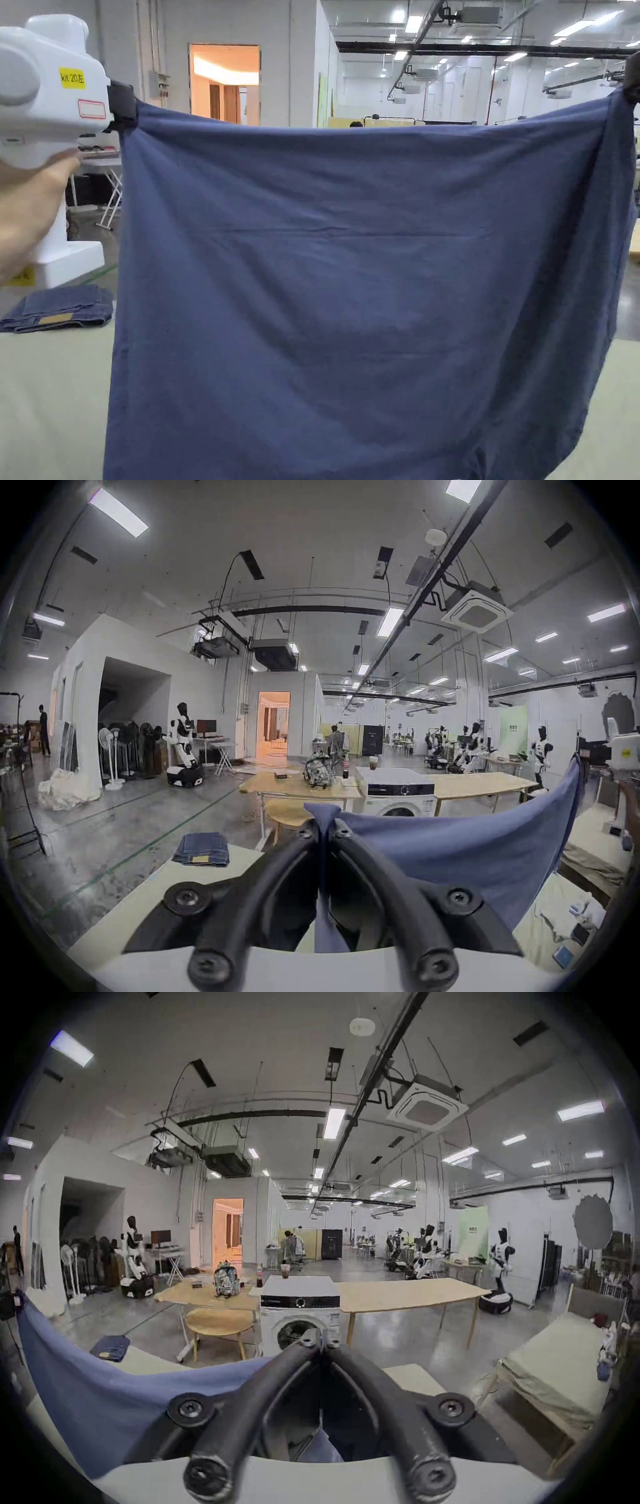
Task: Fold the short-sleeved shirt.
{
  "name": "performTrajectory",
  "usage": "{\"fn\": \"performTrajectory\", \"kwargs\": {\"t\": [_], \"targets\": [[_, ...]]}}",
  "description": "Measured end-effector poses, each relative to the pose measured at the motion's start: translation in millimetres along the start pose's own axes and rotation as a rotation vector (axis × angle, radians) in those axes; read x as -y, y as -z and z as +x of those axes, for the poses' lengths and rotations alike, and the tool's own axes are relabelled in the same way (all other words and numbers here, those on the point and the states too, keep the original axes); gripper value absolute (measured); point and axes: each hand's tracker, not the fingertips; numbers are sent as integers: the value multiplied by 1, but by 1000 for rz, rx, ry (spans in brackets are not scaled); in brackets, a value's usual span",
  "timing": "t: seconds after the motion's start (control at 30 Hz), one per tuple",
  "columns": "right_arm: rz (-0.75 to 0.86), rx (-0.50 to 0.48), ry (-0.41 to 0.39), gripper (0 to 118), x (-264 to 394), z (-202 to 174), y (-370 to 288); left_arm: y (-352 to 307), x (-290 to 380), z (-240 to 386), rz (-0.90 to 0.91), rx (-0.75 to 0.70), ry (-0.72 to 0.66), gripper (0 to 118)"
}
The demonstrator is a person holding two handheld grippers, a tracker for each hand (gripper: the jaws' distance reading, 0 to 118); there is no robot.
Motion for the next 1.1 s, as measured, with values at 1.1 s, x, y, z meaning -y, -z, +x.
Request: {"fn": "performTrajectory", "kwargs": {"t": [1.1], "targets": [[-140,-171,20,0,244,30,-98,-123,241,-23,-224,163,-71,0]]}}
